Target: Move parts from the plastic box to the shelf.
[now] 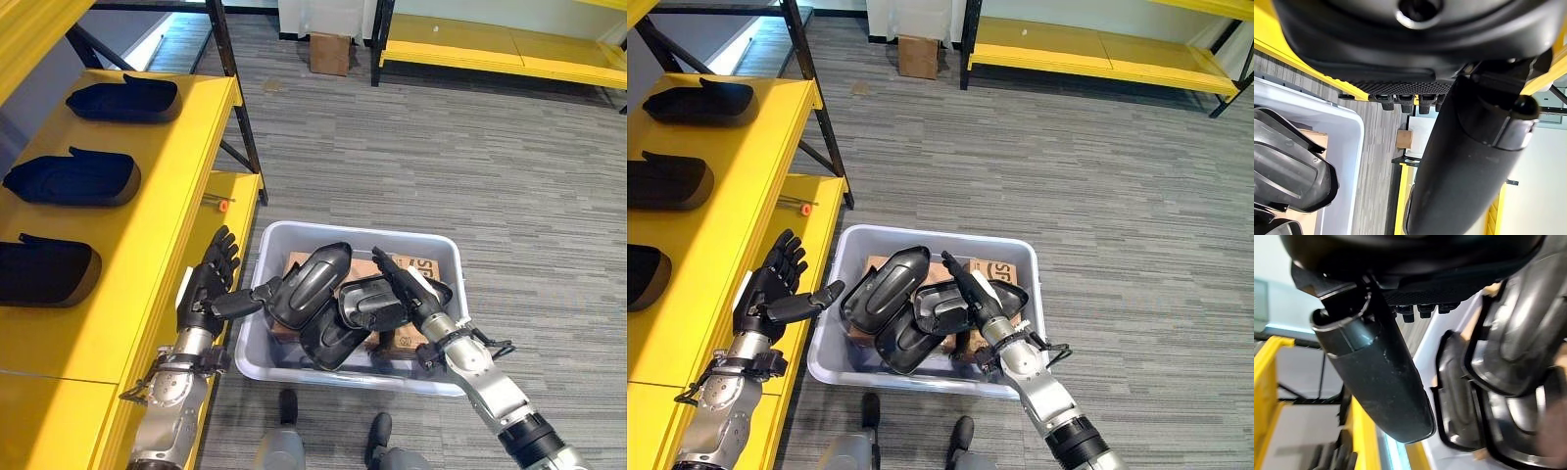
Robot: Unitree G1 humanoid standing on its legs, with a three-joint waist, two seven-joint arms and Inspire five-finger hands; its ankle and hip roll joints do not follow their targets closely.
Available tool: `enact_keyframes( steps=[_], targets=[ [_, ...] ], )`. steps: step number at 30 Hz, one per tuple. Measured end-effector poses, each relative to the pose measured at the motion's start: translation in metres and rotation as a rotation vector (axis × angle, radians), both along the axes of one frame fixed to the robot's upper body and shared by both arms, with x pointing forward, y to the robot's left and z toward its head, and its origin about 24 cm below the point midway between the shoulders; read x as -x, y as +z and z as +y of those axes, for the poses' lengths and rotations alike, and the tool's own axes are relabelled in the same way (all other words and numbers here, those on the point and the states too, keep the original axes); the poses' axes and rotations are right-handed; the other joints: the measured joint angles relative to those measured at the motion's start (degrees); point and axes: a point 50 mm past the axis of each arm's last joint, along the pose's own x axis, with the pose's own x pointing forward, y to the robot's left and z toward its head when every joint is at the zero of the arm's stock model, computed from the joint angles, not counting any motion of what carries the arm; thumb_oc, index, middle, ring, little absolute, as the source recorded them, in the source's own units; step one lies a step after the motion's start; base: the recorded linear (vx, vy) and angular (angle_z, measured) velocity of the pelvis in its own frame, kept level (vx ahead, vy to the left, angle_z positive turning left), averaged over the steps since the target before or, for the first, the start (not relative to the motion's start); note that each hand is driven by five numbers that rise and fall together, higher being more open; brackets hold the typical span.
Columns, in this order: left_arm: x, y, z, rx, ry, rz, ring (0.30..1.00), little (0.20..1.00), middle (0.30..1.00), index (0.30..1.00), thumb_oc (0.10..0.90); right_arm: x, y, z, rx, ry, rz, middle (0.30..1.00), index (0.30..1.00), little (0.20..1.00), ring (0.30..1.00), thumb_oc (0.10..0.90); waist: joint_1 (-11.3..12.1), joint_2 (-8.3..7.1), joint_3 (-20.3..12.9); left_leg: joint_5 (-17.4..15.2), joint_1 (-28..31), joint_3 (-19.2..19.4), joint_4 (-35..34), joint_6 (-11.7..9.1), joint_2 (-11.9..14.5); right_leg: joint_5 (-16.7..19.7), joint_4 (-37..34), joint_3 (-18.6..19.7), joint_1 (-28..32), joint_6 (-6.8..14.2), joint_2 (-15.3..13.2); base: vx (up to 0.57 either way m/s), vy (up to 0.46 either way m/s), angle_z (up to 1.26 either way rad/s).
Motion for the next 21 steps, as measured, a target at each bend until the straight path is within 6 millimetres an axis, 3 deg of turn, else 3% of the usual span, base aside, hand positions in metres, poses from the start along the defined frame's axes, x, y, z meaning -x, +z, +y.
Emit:
enact_keyframes(
  steps=[2,8,15,21],
  targets=[
    [0.001,-0.001,0.001,-0.002,0.023,0.005,1.000,1.000,1.000,1.000,0.900,0.005,-0.003,0.000,-0.005,-0.038,0.012,1.000,1.000,1.000,1.000,0.900,-0.51,0.02,0.01,-0.03,0.00,0.09,0.00,0.03,0.00,0.01,0.01,0.10,-0.04,-0.01,0.00,-0.02,0.042,-0.03],
    [0.001,-0.004,-0.002,0.019,0.101,0.009,1.000,1.000,1.000,1.000,0.900,0.002,0.014,0.017,-0.070,-0.137,-0.049,1.000,1.000,1.000,1.000,0.900,-1.30,0.37,-0.06,-0.47,2.11,1.44,0.00,0.01,-0.06,-0.01,0.02,1.39,1.24,0.05,-0.15,0.01,0.041,-0.11],
    [0.000,0.004,-0.002,0.011,0.157,-0.021,1.000,1.000,1.000,1.000,0.900,-0.002,0.016,0.015,-0.051,-0.251,-0.066,1.000,1.000,1.000,1.000,0.900,-1.29,2.52,-0.12,-0.68,1.82,1.58,0.03,0.25,-0.52,0.03,0.04,1.68,0.77,0.20,-0.62,-0.01,0.058,-0.01],
    [-0.020,0.026,-0.008,0.021,0.225,-0.114,1.000,1.000,1.000,1.000,0.900,-0.025,0.056,0.037,-0.076,-0.150,-0.226,1.000,1.000,1.000,1.000,0.900,-1.35,4.57,1.51,-0.26,-5.28,1.95,2.69,1.05,-1.03,1.93,0.56,2.75,-5.72,0.25,-1.25,-0.19,0.072,-0.06]
  ],
)
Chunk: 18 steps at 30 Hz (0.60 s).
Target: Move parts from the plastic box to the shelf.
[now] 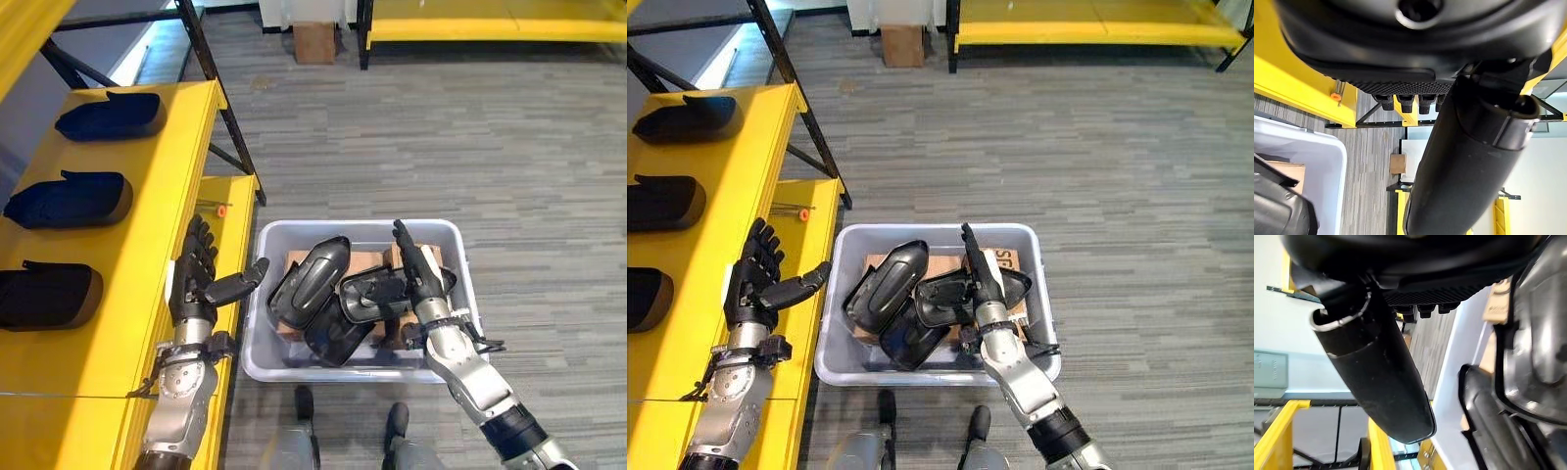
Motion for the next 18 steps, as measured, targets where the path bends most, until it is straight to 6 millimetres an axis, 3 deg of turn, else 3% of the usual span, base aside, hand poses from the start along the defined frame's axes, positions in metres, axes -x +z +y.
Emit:
enact_keyframes(
  steps=[6,12,18],
  targets=[
    [-0.010,0.013,-0.010,0.003,-0.005,-0.060,1.000,1.000,1.000,1.000,0.900,-0.002,-0.002,0.022,0.023,0.084,0.005,1.000,1.000,1.000,1.000,0.900,0.24,1.01,3.58,0.04,-2.21,-0.15,0.72,0.19,-0.25,0.40,0.29,-0.02,-1.97,0.10,-0.30,-0.11,0.053,0.02],
    [-0.016,0.023,-0.011,0.015,0.028,-0.100,1.000,1.000,1.000,1.000,0.900,-0.010,-0.009,0.016,0.057,0.055,0.031,1.000,1.000,1.000,1.000,0.900,0.05,1.35,7.85,0.23,-4.02,-0.12,0.91,0.57,-0.83,0.90,0.45,0.08,-3.79,0.21,-0.92,-0.08,0.088,0.00],
    [-0.022,0.031,-0.012,0.005,0.061,-0.130,1.000,1.000,1.000,1.000,0.900,-0.011,-0.003,0.020,0.094,0.081,-0.013,1.000,1.000,1.000,1.000,0.900,0.07,1.43,8.34,0.43,-5.62,0.25,0.90,0.95,-1.26,1.08,0.59,0.14,-5.51,0.36,-1.42,-0.05,0.075,0.00]
  ],
)
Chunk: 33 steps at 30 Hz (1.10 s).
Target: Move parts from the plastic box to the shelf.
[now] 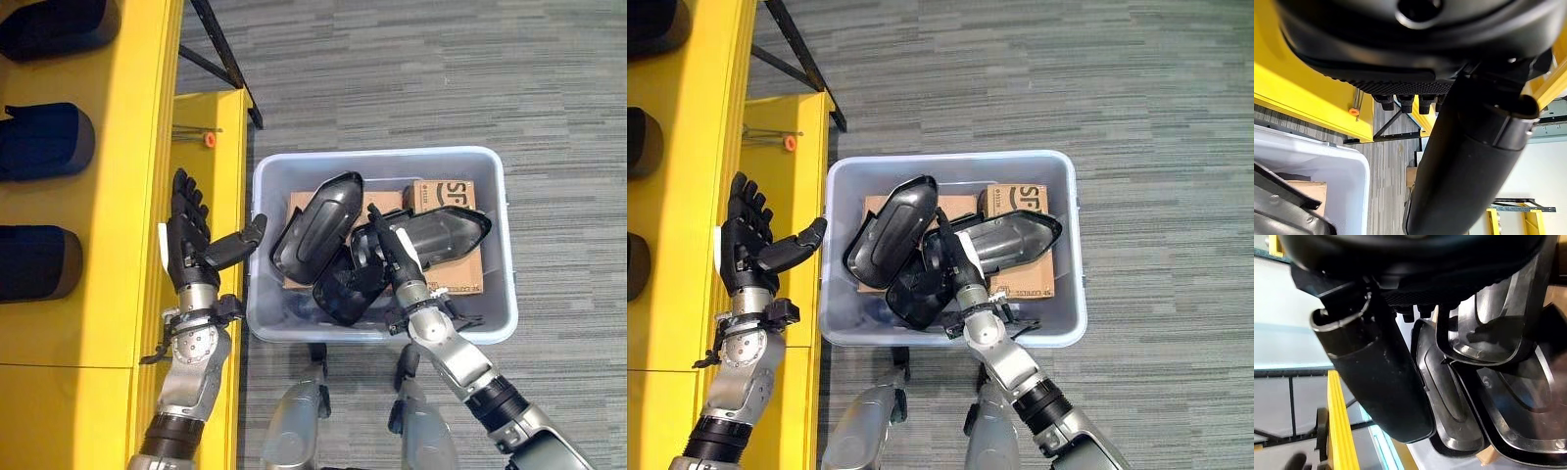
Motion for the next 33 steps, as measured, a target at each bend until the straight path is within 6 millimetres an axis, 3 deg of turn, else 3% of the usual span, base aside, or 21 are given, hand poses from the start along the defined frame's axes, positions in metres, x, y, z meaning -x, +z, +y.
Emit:
enact_keyframes(
  steps=[10,16,28,33],
  targets=[
    [0.000,0.002,-0.003,-0.012,-0.004,-0.015,1.000,1.000,1.000,1.000,0.900,0.006,0.023,0.013,0.080,0.167,-0.129,1.000,1.000,1.000,1.000,0.900,-0.25,0.12,0.96,-0.03,-0.38,0.47,-0.05,0.23,-0.50,-0.02,0.72,0.27,-0.96,0.06,-0.58,-0.03,0.056,-0.02],
    [0.000,0.002,-0.006,-0.010,-0.008,-0.015,1.000,1.000,1.000,1.000,0.900,0.007,0.022,0.024,0.121,0.215,-0.125,1.000,1.000,1.000,1.000,0.900,-0.11,0.17,1.97,0.26,-2.41,1.00,0.18,0.69,-0.88,0.18,1.35,0.99,-3.32,0.38,-1.07,-0.02,0.022,-0.02],
    [-0.001,0.003,-0.009,-0.022,-0.018,-0.021,1.000,1.000,1.000,1.000,0.900,-0.002,0.017,0.027,0.103,0.149,-0.094,1.000,1.000,1.000,1.000,0.900,-0.55,0.75,2.39,0.47,-6.79,1.87,1.05,1.07,-1.13,0.18,3.66,1.94,-9.09,0.46,-1.69,0.00,0.039,-0.04],
    [-0.001,0.004,-0.013,-0.049,-0.027,-0.024,1.000,1.000,1.000,1.000,0.900,-0.005,0.028,0.031,0.087,0.147,-0.137,1.000,1.000,1.000,1.000,0.900,-1.63,1.51,2.55,0.79,-9.77,3.03,1.22,1.91,-2.13,0.68,4.37,3.50,-13.09,1.16,-2.77,0.01,0.045,-0.07]
  ],
)
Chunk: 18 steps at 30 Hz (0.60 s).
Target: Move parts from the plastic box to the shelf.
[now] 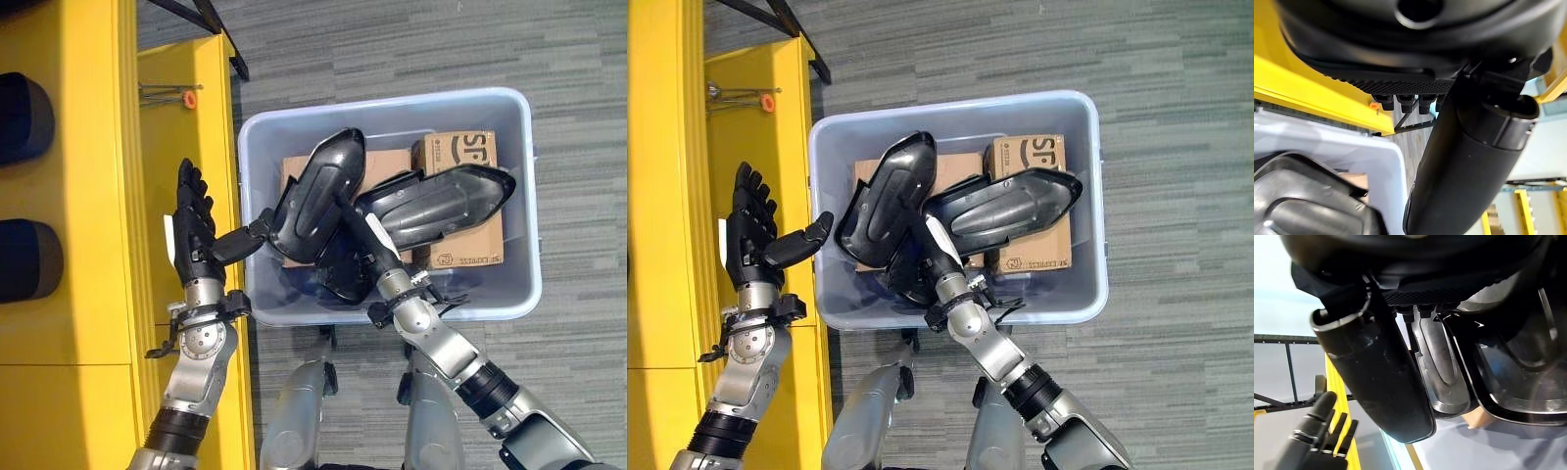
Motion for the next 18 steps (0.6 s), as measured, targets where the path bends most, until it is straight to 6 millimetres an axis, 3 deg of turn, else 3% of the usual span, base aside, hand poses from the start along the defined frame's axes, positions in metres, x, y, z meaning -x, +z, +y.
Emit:
enact_keyframes(
  steps=[10,18],
  targets=[
    [0.001,0.003,-0.005,-0.028,0.001,-0.032,1.000,1.000,1.000,1.000,0.900,0.008,0.023,0.007,-0.049,0.052,-0.110,1.000,1.000,1.000,1.000,0.900,-1.53,0.30,0.00,0.24,-5.99,2.68,0.65,0.92,-0.79,1.69,0.38,2.85,-7.42,0.78,-0.98,0.01,0.015,-0.10],
    [0.004,0.003,-0.007,-0.036,-0.019,-0.052,1.000,1.000,1.000,1.000,0.900,0.006,0.030,-0.008,-0.130,-0.048,-0.169,1.000,1.000,1.000,1.000,0.900,-1.59,0.41,-0.02,0.04,-8.02,5.34,0.65,0.91,-0.74,2.39,0.44,4.86,-11.15,0.69,-1.00,0.00,0.027,-0.13]
  ],
)
